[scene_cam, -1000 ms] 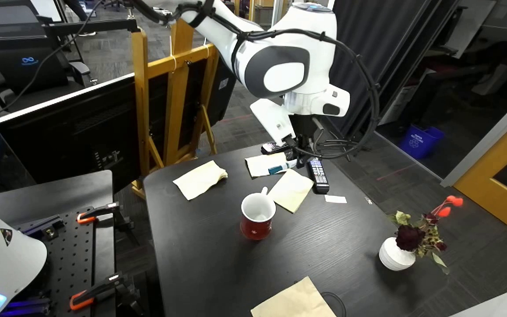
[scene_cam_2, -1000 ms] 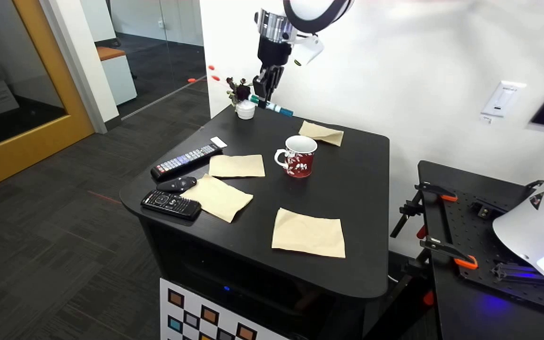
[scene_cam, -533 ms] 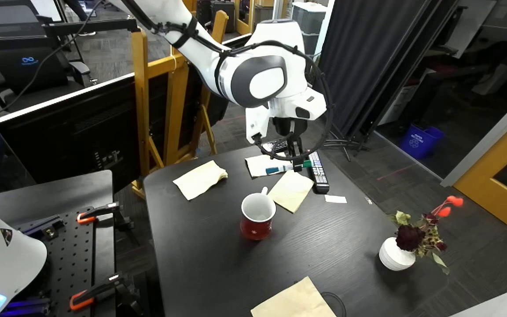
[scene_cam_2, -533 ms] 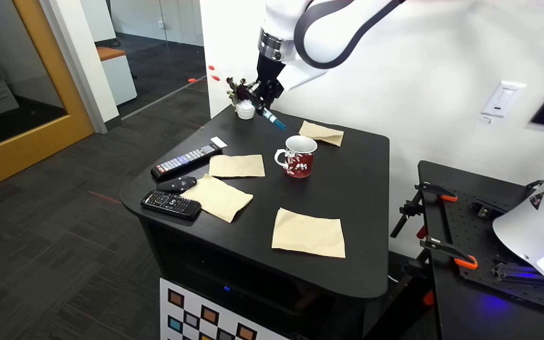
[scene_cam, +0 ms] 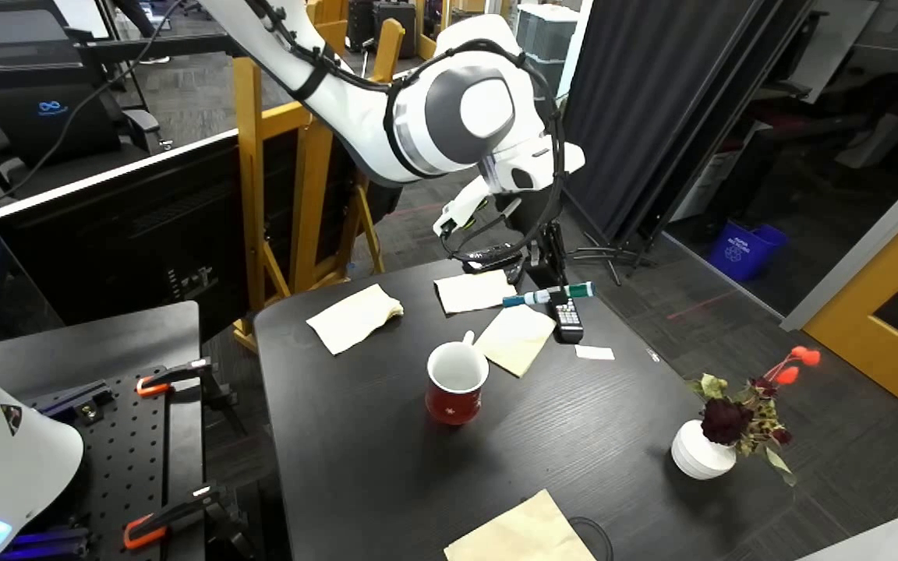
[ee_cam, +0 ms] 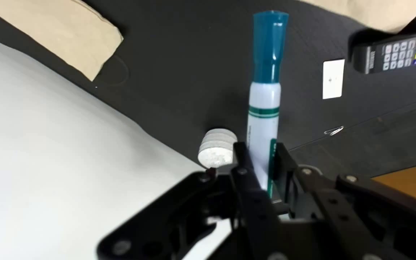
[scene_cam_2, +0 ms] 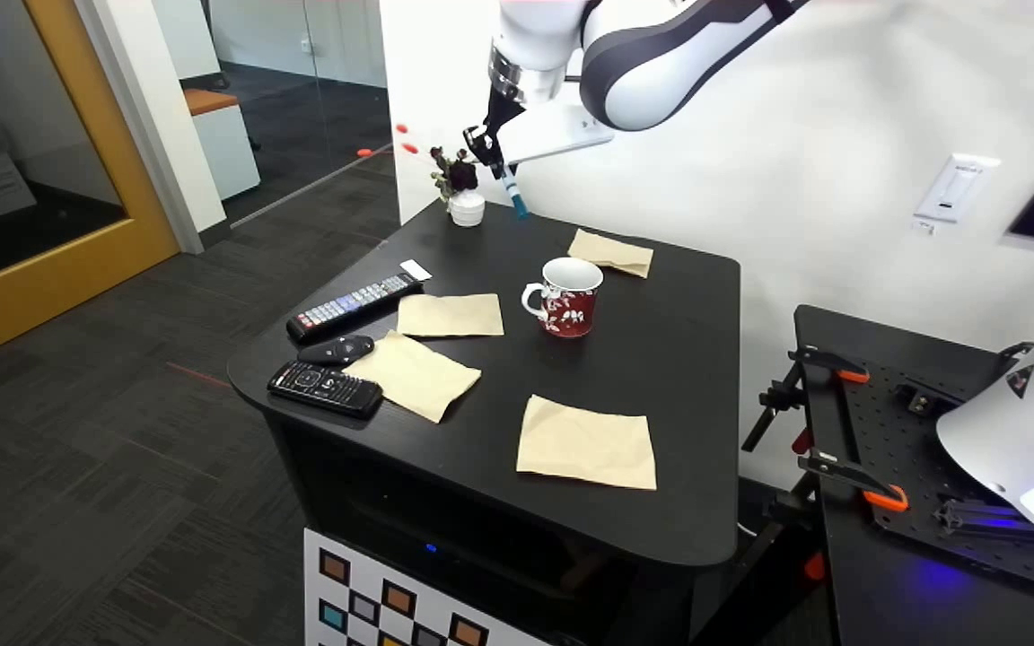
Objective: Pick the marker and put it in the cup
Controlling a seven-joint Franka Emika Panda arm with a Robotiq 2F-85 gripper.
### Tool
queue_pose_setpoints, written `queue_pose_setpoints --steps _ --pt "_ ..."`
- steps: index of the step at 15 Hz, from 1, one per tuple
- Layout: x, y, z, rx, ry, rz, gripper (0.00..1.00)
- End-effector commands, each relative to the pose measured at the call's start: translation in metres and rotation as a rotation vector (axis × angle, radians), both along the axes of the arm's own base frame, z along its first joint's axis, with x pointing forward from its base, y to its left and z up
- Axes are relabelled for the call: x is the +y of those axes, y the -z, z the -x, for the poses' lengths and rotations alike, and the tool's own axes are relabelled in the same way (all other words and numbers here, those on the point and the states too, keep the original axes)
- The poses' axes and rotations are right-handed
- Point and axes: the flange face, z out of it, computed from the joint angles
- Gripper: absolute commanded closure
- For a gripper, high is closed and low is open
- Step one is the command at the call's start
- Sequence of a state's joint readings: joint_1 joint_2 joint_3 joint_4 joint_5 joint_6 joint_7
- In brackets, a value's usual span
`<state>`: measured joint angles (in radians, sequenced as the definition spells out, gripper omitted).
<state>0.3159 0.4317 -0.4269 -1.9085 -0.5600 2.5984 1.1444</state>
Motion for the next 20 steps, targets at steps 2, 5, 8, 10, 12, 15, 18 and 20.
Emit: queue_pose_setpoints --steps 2,5,8,10,12,15,18,20 --pt "-0.005 -0.005 -0.002 -0.052 0.184 0.096 0.95" --pt "-0.007 -0.004 -0.001 -0.101 0.307 0.172 0.95" --pt "-0.006 -0.004 0.0 -0.152 0.431 0.253 0.95" --pt "-0.003 -0.004 0.0 -0.175 0.507 0.315 0.95" --pt "0.001 -0.001 0.007 -0.141 0.45 0.275 0.79" --pt "0.002 0.003 0.007 -0.133 0.446 0.262 0.79" --pt "0.006 0.003 0.007 -0.135 0.47 0.285 0.95" --pt "0.022 0.002 0.011 -0.136 0.527 0.371 0.95"
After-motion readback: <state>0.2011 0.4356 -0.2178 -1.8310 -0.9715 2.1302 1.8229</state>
